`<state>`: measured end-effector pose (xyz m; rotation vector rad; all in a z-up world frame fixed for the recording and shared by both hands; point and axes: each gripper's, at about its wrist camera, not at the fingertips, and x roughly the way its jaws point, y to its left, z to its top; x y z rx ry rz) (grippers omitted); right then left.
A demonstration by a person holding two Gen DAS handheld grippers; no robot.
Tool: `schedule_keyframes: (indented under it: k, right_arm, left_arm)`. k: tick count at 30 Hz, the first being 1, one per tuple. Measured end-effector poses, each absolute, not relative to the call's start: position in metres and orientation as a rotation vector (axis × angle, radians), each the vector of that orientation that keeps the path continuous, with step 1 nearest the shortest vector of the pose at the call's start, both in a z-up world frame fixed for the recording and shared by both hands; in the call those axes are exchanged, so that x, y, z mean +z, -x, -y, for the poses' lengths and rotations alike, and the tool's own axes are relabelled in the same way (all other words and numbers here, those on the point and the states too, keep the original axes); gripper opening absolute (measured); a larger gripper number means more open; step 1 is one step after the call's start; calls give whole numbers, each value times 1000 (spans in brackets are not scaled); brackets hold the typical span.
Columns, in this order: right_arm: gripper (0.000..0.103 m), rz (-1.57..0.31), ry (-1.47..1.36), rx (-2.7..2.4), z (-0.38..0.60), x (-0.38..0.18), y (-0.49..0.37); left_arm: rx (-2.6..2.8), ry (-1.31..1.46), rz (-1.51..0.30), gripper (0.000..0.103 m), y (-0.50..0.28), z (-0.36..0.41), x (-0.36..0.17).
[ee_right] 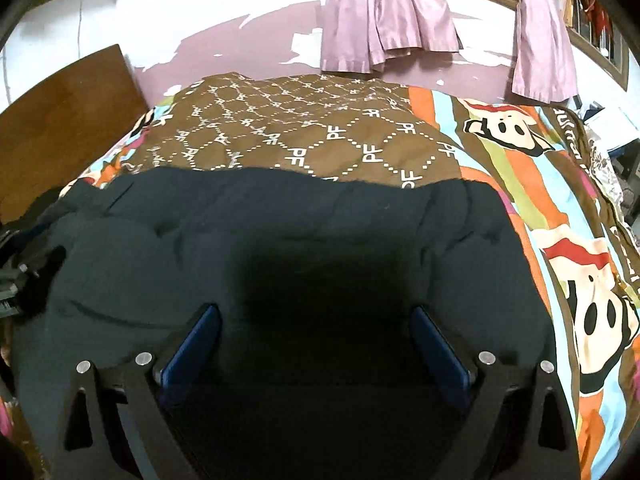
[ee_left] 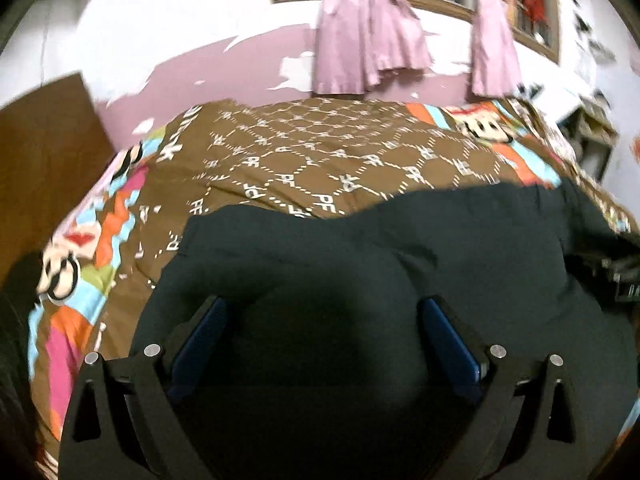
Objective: Fold large clothes
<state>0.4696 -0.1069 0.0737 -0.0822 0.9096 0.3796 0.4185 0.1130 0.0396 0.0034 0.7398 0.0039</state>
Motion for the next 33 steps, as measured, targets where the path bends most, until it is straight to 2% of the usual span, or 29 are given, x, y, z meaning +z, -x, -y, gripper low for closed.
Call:
schedule_keyframes:
  k: [4,16,33]
  right_arm:
    - [103,-943,26,400,114,59,-484]
    - [103,-961,-97,465,124,38,-493]
    - [103,-936,-109,467,125,32,-489]
  left_arm:
    - [-45,87,-780,102,-435,-128,33]
    - [-61,104,-756,102,-447,-125,15]
    - [-59,102,-759,102,-450,-122,9]
